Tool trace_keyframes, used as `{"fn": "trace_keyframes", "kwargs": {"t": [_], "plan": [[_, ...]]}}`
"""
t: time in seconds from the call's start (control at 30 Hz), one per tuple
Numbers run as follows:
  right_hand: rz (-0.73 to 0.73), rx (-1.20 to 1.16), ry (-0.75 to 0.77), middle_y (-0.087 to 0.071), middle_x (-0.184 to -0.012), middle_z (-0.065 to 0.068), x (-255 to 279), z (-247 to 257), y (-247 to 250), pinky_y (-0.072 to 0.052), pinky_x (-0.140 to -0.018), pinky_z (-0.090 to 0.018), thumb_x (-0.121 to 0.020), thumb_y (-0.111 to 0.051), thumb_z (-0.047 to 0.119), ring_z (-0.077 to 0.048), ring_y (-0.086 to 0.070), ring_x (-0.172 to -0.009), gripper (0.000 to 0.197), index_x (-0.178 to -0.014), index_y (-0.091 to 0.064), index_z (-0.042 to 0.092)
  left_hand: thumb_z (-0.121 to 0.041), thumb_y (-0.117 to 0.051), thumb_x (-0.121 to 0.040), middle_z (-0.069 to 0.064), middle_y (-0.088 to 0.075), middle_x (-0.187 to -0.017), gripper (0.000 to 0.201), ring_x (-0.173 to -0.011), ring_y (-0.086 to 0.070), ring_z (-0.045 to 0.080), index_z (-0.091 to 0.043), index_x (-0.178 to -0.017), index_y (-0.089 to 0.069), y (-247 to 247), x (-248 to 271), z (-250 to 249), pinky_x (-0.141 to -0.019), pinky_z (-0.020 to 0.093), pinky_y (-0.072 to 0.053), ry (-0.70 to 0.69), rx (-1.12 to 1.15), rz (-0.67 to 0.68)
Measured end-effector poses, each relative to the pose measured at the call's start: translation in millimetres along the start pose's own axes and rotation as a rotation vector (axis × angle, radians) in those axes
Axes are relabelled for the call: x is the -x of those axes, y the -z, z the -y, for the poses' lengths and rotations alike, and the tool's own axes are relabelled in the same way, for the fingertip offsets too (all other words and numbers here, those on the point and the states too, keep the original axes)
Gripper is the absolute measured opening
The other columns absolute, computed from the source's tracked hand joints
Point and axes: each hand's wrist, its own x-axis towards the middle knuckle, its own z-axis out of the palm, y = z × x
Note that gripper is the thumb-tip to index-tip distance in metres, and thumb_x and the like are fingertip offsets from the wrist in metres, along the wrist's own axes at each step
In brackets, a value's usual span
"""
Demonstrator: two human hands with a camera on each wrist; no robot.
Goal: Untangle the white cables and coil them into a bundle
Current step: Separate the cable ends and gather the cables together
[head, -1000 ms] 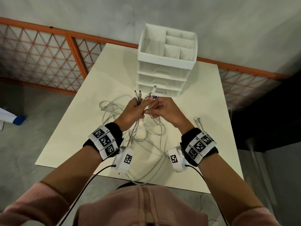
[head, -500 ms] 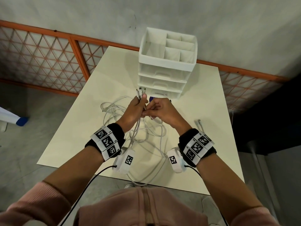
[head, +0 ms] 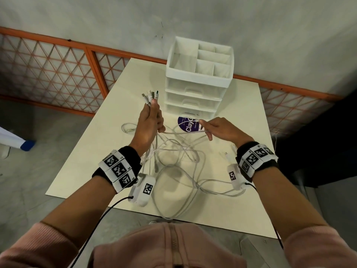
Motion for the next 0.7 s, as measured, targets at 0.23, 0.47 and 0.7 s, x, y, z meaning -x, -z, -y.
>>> {"fn": "trace_keyframes", "kwargs": {"t": [0.23, 0.47, 0.7], "plan": [[-0.359, -0.102, 0.232, -0.041, -0.059, -0.010, -10, 29, 29, -0.032, -0.057, -0.023, -0.094, -0.053, 0.036, -0.014, -0.038, -0.058, 0.046, -0.064, -0.048, 0.001, -0.038, -0.040, -0.097, -0.010, -0.028, -0.053, 0.038, -0.041, -0.029, 0.004, -0.018, -0.066, -0.029, 4, 5, 2, -0.048, 0.021, -0.031, -0.094, -0.397, 0.045], [-0.497, -0.135, 0.390, -0.057, -0.054, -0.004, -7, 75, 58, -0.036, -0.055, -0.011, -0.093, -0.054, 0.034, -0.004, -0.046, -0.048, 0.048, -0.062, -0.057, -0.002, -0.030, -0.077, -0.075, -0.004, -0.033, -0.049, 0.044, -0.042, -0.028, 0.006, -0.016, -0.053, -0.040, 11, 1, -2, -0.047, 0.020, -0.027, -0.075, -0.600, 0.217], [-0.191, -0.013, -0.027, -0.052, -0.051, -0.004, -7, 14, 39, -0.041, -0.064, -0.028, -0.094, -0.048, 0.037, -0.017, -0.050, -0.050, 0.055, -0.048, -0.048, 0.009, -0.025, -0.069, -0.084, -0.002, -0.033, -0.047, 0.048, -0.041, -0.037, 0.004, -0.017, -0.052, -0.034, 43, -11, -5, -0.044, 0.018, -0.028, -0.196, -0.733, -0.084]]}}
